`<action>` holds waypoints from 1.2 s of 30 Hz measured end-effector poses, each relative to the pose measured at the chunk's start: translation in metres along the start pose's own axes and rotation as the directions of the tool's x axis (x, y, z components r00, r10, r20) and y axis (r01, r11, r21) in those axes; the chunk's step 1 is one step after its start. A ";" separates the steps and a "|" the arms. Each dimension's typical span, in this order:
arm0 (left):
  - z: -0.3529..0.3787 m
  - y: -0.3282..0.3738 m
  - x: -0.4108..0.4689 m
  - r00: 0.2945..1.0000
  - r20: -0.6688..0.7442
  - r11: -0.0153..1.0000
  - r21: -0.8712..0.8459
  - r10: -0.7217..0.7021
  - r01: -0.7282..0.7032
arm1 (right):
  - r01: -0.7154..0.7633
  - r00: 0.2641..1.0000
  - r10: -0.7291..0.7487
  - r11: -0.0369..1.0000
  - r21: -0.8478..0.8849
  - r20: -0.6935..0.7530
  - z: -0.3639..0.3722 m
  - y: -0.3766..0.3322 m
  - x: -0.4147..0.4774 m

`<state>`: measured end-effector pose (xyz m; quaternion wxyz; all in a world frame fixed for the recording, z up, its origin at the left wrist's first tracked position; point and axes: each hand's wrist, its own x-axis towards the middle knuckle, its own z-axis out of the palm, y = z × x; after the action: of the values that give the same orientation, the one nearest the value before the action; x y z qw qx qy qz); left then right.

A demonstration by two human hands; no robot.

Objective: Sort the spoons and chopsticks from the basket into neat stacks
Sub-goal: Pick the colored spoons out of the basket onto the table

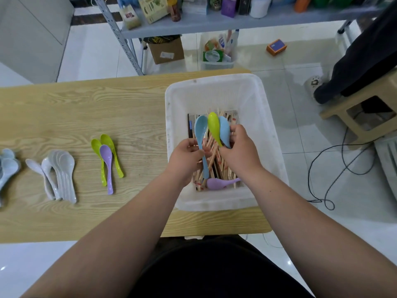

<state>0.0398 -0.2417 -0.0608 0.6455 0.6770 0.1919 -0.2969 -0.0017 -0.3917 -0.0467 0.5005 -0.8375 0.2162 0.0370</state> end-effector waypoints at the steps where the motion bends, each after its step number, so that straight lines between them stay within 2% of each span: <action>1: -0.005 0.002 -0.003 1.000 0.006 0.999 -0.041 0.009 -0.009 | 0.006 1.000 -0.006 1.000 0.021 0.006 0.003 -0.008 -0.003; 7: -0.050 0.015 -0.018 0.994 0.043 0.975 -0.201 0.100 -0.090 | 0.009 0.998 -0.020 0.987 0.158 0.063 0.050 -0.053 -0.011; 14: -0.142 0.017 -0.033 0.978 -0.061 0.972 -0.116 0.200 -0.206 | 0.004 0.981 -0.040 0.982 0.186 0.190 0.129 -0.103 -0.022; 19: -0.214 0.001 -0.031 0.982 -0.087 0.979 -0.098 0.169 -0.178 | -0.134 0.949 0.063 0.967 0.216 0.310 0.196 -0.120 -0.026; 22: -0.248 -0.011 -0.024 0.982 -0.115 0.988 -0.022 0.151 -0.154 | -0.225 0.927 0.137 0.948 0.226 0.348 0.238 -0.119 -0.027; 24: -0.272 -0.022 -0.014 0.971 -0.196 0.989 0.063 0.141 -0.131 | -0.247 0.933 0.185 0.953 0.177 0.310 0.262 -0.113 -0.026; 28: -0.321 -0.038 0.012 0.941 -0.312 0.978 0.197 0.128 -0.067 | -0.220 0.958 0.222 0.975 -0.033 0.179 0.289 -0.100 -0.014; 32: -0.352 -0.042 0.037 0.933 -0.332 0.955 0.294 0.140 -0.039 | -0.172 0.970 0.204 0.960 -0.221 0.134 0.306 -0.099 0.004; 36: -0.357 -0.042 0.056 0.944 -0.294 0.904 0.427 0.151 -0.012 | -0.148 0.974 0.192 0.940 -0.307 0.117 0.325 -0.101 0.020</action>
<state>0.1098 0.1079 -0.1331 0.4571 0.8464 0.1968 -0.1897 0.1067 -0.0796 -0.1308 0.3787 -0.8761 0.2430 0.1730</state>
